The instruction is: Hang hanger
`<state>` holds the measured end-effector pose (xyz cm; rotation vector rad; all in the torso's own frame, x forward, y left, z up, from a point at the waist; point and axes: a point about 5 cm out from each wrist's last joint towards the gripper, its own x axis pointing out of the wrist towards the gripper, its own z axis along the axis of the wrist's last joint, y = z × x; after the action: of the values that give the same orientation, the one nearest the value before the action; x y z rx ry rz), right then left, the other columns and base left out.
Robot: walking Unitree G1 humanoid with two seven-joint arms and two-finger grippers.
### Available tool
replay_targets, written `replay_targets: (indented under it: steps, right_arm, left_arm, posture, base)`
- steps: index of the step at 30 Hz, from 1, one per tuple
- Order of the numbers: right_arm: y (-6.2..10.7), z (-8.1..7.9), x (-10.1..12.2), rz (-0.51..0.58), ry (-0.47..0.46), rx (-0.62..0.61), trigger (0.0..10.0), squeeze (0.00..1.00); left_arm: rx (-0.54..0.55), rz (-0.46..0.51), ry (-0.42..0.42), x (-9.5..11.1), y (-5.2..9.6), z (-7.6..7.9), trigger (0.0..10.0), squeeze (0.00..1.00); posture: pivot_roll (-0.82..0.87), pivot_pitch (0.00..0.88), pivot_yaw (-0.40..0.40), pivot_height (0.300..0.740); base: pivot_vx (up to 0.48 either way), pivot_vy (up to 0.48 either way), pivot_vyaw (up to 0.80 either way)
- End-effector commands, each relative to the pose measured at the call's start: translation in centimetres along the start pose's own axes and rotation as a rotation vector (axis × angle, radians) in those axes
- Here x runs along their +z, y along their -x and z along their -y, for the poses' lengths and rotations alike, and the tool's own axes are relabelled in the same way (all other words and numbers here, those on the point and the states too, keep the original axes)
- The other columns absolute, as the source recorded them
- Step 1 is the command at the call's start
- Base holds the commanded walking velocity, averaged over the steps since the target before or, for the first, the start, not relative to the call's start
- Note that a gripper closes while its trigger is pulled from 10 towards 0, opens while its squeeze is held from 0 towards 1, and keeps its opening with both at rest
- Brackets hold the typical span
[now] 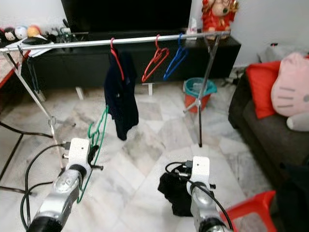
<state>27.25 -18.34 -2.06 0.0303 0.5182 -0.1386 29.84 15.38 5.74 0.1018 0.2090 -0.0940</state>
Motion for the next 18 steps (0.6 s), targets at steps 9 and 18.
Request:
replay_targets:
  steps: [9, 18]
  right_arm:
    - [-0.18, -0.41, 0.79, 0.036, -0.012, -0.001, 10.0, 0.00]
    - [-0.25, -0.50, 0.96, 0.039, -0.018, -0.003, 10.0, 0.00]
  left_arm:
    - [-0.012, 0.011, -0.024, 0.32, 0.01, -0.12, 10.0, 0.00]
    - [-0.012, 0.007, -0.028, 0.35, 0.04, -0.19, 10.0, 0.00]
  posture:
    - [0.09, 0.000, 0.003, 0.740]
    - [0.09, 0.000, 0.002, 0.740]
  base:
    - [0.000, 0.000, 0.00]
    - [0.000, 0.000, 0.00]
